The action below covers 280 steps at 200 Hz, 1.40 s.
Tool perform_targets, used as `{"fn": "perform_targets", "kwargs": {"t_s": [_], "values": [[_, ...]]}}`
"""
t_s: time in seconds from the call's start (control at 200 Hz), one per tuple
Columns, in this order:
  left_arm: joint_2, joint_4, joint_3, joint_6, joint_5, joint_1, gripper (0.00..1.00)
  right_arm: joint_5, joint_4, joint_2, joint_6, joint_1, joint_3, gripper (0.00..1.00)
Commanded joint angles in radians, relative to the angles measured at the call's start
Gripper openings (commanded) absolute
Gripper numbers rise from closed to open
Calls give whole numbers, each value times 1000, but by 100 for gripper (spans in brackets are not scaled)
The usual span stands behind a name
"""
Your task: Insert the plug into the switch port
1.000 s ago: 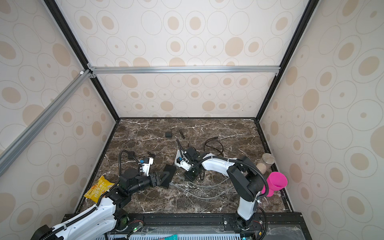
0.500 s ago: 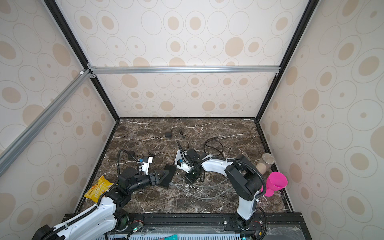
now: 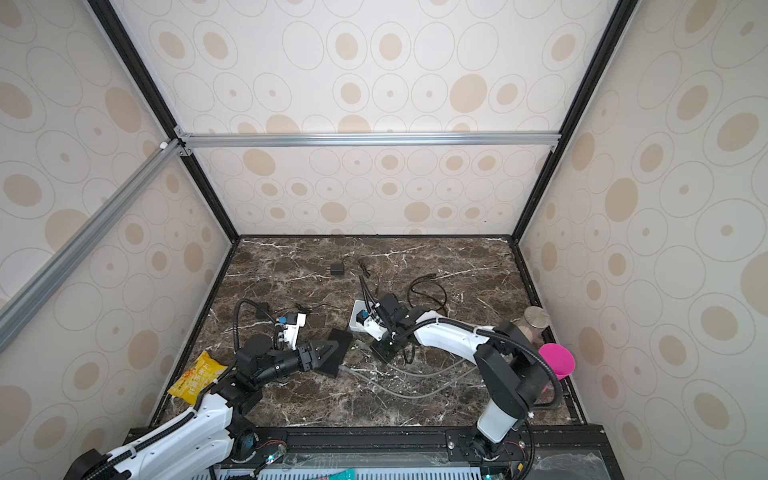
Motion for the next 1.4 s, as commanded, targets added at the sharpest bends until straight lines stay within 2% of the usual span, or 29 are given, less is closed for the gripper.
{"fn": "perform_targets", "kwargs": {"t_s": [0.0,0.085,0.17,0.355,0.46,0.485,0.495,0.505,0.63,0.8,0.95,1.135,1.396], "values": [[11,77,70,57,53,6,67,68,-13,-95,-61,5,-23,0],[23,53,138,155,47,5,66,101,-20,-161,-102,7,-34,0],[23,29,205,334,40,-1,63,114,-34,-220,-146,8,-40,0],[3,-133,352,974,149,-21,68,74,-19,-372,-248,12,-107,0],[40,-276,420,1190,163,-24,75,26,4,-480,-340,33,-169,0],[49,-298,428,1228,174,-24,84,16,10,-506,-368,40,-185,0],[52,-304,432,1240,176,-25,93,14,12,-516,-376,44,-192,0],[56,-307,433,1251,179,-25,97,14,15,-526,-384,47,-197,0],[73,-331,430,1367,202,-46,98,22,8,-619,-441,77,-236,0],[90,-373,424,1502,226,-109,96,39,-25,-672,-459,97,-237,0],[131,-385,441,1530,214,-160,68,44,-25,-707,-472,107,-257,0],[193,-400,481,1504,220,-188,44,57,-17,-719,-460,109,-271,0],[250,-411,518,1495,216,-230,40,82,4,-720,-432,109,-289,0]]}}
